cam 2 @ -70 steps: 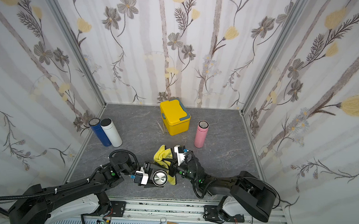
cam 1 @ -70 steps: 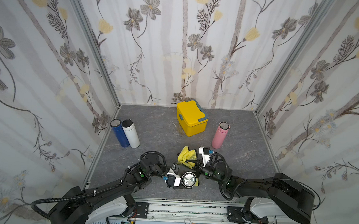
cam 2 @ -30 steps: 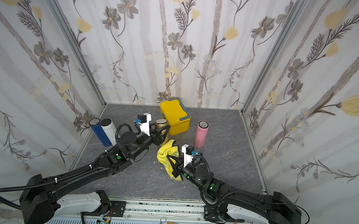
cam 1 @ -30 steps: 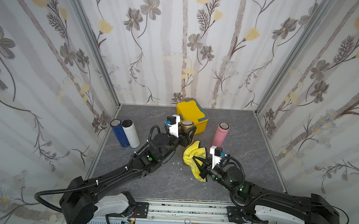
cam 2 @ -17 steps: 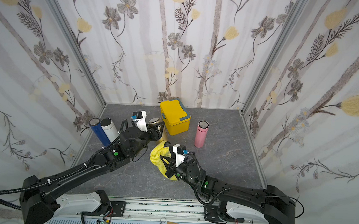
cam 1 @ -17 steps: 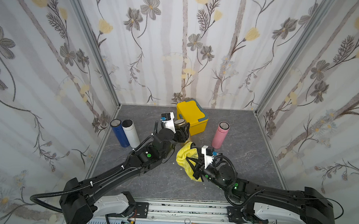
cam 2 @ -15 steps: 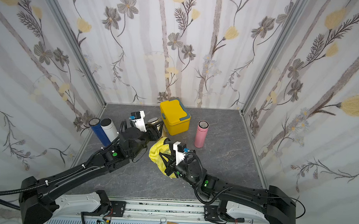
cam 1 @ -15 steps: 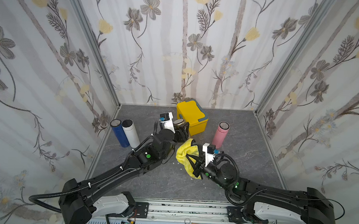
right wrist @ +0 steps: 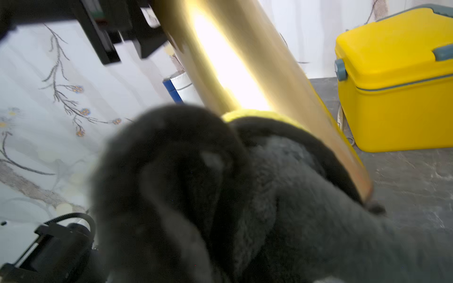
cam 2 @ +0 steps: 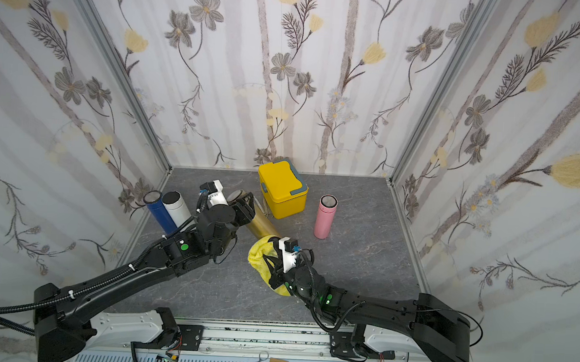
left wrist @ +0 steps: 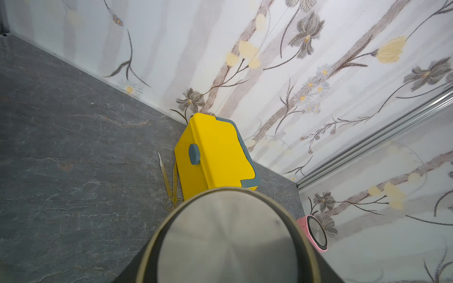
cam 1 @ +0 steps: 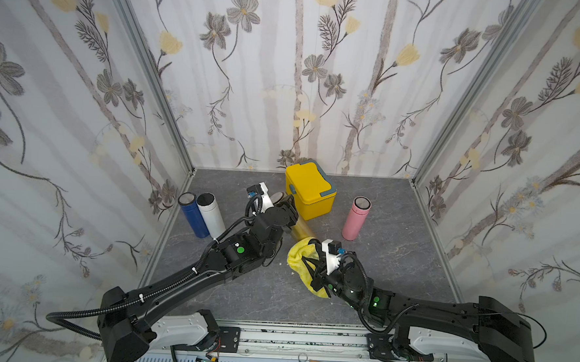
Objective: Wipe the surface of the thermos
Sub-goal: Wipe the dirt from the surface of the thermos.
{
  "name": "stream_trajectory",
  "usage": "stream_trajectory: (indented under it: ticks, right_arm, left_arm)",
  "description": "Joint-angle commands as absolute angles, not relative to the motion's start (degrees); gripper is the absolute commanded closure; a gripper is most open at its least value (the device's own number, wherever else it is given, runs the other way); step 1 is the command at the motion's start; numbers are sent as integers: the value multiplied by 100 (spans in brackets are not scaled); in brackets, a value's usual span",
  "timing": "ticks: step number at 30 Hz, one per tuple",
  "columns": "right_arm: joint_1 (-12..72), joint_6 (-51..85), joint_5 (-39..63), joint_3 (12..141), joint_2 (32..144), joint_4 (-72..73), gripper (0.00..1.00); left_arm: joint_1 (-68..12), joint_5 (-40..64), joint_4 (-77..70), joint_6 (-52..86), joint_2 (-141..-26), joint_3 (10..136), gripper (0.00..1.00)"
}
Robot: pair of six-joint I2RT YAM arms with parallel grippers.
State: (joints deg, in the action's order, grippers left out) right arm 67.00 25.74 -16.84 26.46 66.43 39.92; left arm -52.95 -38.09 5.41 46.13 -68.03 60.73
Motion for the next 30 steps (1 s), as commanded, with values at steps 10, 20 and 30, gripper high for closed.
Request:
stream_trajectory:
  ticks: [10, 20, 30]
  right_arm:
    - [6691, 2403, -2529, 3204, 7518, 4165, 100]
    - [6749, 2341, -2569, 3109, 7623, 4497, 100]
    - [6778, 2532, -3442, 4194, 8576, 4203, 100]
  left_arm:
    - [-5616, -4569, 839, 5548, -6847, 6288, 100]
    - [-5634, -4952, 2263, 6885, -7027, 6794, 100]
    - [-5643, -5072, 2666, 7459, -7184, 6897, 100]
